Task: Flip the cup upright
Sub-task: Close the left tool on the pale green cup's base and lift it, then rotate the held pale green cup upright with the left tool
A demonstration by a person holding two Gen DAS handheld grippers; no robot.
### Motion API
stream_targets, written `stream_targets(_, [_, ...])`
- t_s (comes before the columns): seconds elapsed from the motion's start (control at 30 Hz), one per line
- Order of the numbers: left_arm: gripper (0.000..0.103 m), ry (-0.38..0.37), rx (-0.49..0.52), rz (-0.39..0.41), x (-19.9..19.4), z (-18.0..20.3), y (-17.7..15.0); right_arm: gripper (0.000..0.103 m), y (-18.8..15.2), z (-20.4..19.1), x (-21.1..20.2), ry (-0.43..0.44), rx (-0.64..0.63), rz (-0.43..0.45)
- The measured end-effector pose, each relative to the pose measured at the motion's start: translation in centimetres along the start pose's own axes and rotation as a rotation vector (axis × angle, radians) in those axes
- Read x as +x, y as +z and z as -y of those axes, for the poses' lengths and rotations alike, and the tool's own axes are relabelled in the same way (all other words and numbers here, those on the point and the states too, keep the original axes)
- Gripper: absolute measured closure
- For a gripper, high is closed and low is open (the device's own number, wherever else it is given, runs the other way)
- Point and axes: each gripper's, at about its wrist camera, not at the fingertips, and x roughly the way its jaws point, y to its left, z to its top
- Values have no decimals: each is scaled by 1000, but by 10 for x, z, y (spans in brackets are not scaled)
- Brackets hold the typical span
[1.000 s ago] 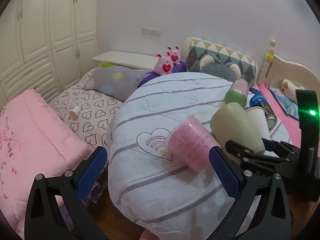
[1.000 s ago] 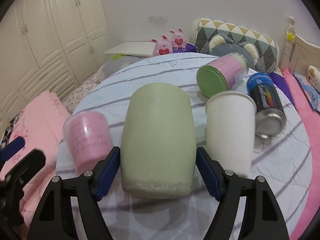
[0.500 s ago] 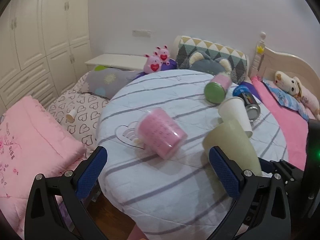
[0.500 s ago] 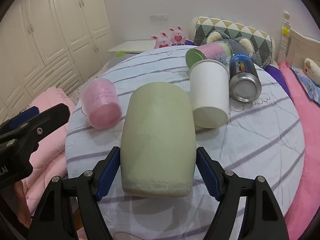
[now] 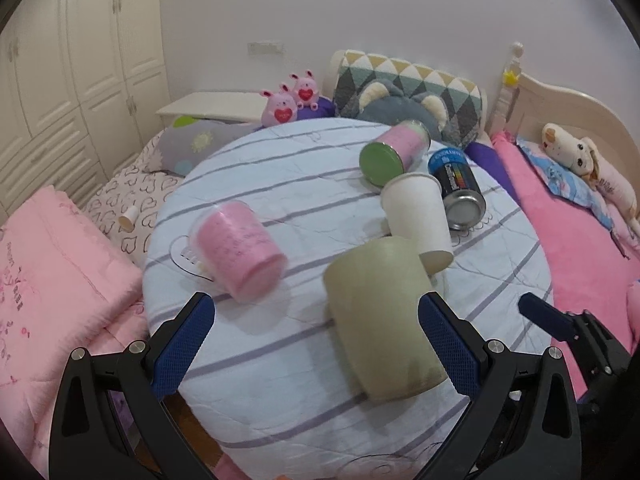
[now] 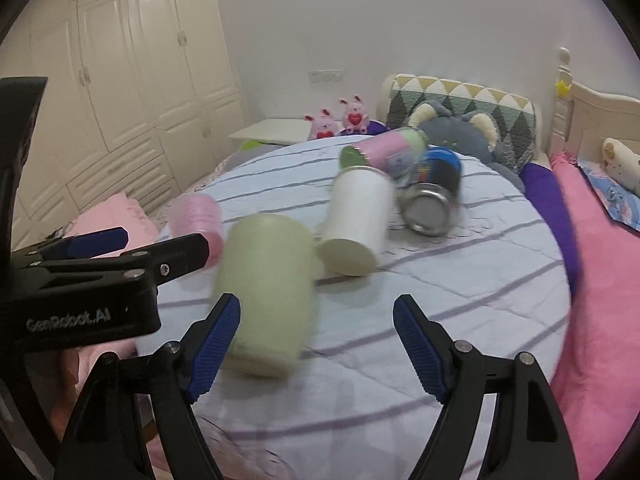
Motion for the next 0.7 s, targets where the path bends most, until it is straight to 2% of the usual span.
stream_targets(0.27, [0,36,-12,-53,25,33,4,23,-4,40,-2,-9,20,12])
stream_targets(0.5, [0,88,0,-131,58,54,11,23,-8,71,3,10,45,14])
stream_targets(0.7, [0,97,-77,-196,81,50,12,23,-10,81,14,38,46,-7])
